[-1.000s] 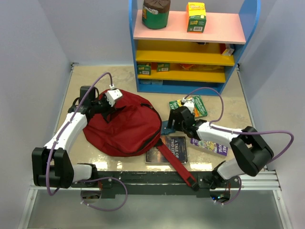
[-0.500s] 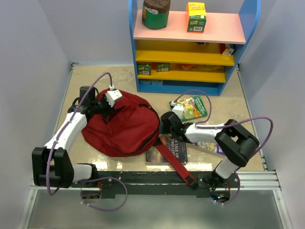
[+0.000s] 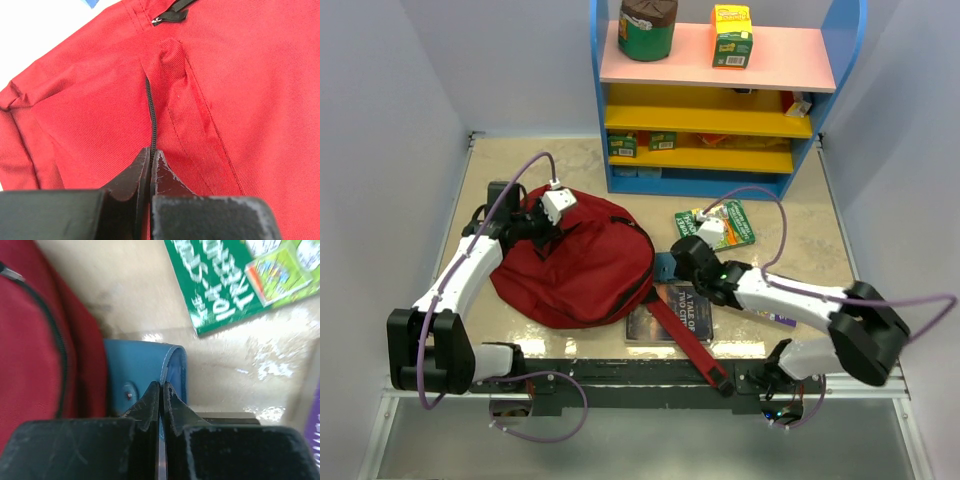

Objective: Pack the student bag
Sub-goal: Pick up the personal item from the center of the board, then place the personal item in the student bag.

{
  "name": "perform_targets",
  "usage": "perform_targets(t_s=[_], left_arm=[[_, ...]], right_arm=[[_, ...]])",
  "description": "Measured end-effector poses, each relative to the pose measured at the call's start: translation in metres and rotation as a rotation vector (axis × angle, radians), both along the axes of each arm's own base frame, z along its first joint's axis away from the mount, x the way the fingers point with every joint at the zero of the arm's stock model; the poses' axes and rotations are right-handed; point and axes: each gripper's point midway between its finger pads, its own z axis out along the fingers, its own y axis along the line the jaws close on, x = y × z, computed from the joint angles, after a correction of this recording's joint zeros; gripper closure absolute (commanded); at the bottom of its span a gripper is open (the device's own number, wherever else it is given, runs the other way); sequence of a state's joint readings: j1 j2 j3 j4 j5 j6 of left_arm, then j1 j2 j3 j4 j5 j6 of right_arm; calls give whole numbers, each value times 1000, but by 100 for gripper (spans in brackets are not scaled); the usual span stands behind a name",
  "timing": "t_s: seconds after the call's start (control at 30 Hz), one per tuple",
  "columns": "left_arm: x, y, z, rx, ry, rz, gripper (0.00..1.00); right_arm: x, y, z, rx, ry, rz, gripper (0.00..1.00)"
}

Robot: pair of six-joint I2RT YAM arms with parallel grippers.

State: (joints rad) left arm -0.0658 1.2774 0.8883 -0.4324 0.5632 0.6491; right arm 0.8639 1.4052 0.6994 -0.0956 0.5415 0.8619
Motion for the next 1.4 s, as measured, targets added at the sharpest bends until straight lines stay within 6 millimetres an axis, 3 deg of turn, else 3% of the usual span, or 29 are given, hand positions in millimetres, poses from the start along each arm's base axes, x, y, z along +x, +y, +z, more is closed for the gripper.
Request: perform_targets(t_s=[0.17, 0.3, 0.43, 0.57, 0.73, 0.93, 1.1, 1.4], left_arm=[[1, 0, 1, -10, 1, 11, 100], [4, -1, 3, -24, -2, 27, 100], [5, -2, 4, -35, 1, 41, 100], [7, -2, 6, -46, -1, 52, 100], [9, -3, 8, -58, -5, 63, 100], [11, -4, 11, -73, -10, 76, 100], [8, -4, 10, -82, -10, 78, 100], [0, -9, 6, -86, 1, 35, 100]], right_arm=[[9, -3, 93, 72, -154, 1, 100], [17, 6, 151, 140, -248, 19, 100], [15, 18, 185, 176, -296, 59, 100], [14, 36, 203, 219, -317, 111, 100], [16, 78, 191, 281, -293, 213, 100], [11, 147, 135, 303, -185, 368, 100], [9, 178, 100, 327, -116, 432, 100], [25, 220, 100, 434, -123, 457, 100]])
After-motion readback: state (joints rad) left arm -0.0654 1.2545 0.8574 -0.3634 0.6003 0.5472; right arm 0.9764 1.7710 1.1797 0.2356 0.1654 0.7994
